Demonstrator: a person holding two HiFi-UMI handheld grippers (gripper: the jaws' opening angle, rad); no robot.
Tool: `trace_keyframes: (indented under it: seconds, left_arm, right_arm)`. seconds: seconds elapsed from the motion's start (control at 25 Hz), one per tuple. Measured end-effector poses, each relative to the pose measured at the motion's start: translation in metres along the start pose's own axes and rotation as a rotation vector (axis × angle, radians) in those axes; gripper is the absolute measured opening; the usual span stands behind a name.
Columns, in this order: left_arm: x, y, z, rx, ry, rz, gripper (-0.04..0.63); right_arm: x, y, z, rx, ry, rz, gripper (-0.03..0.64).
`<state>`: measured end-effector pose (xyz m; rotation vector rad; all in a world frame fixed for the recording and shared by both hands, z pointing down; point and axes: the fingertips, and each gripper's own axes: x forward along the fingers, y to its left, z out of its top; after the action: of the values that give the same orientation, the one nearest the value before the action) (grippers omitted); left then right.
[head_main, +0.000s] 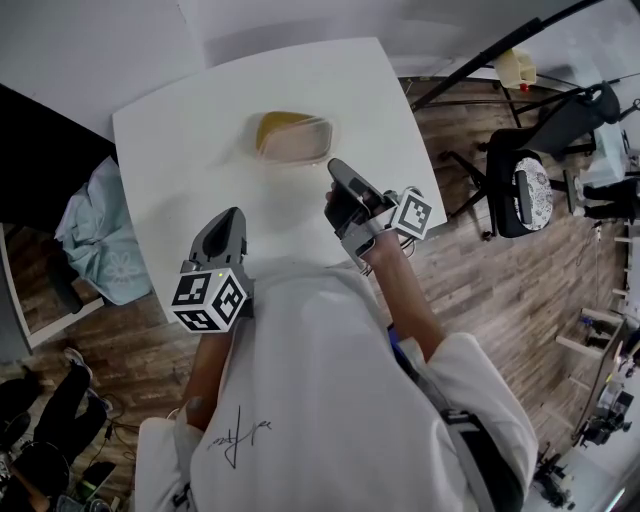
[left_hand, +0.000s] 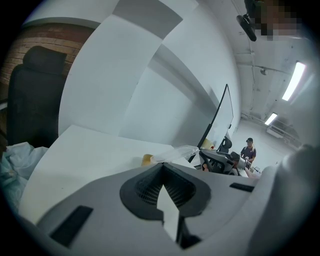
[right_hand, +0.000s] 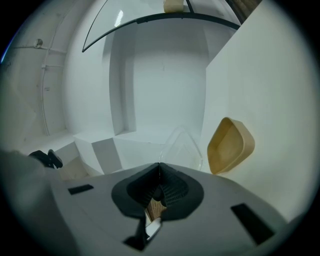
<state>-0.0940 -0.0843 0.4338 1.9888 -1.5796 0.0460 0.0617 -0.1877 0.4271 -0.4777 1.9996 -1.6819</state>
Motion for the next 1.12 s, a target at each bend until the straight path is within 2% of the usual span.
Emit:
trace_keyframes:
  seconds: [1.12]
  left_arm:
    - [-0.005,0.003,0.000,-0.017,-0.014,0.003,0.003]
  right_arm:
    - [0.002,0.017,-0.039,-0.011,0.060,0.024,0.012]
